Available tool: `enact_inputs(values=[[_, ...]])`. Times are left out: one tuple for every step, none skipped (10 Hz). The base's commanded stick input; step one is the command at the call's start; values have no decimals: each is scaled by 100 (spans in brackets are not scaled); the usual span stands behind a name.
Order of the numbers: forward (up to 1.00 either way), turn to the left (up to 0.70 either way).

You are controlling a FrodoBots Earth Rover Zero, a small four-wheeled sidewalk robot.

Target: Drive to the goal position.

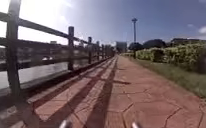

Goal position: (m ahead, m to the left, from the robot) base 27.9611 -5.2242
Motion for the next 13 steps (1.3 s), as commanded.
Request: enact_inputs(values=[[50, -46], [50, -36], [50, -3], [50, 12], [50, 12], [50, 10], [50, 2], [50, 0], [50, 6], [50, 6], [50, 0], [50, 0], [50, -24]])
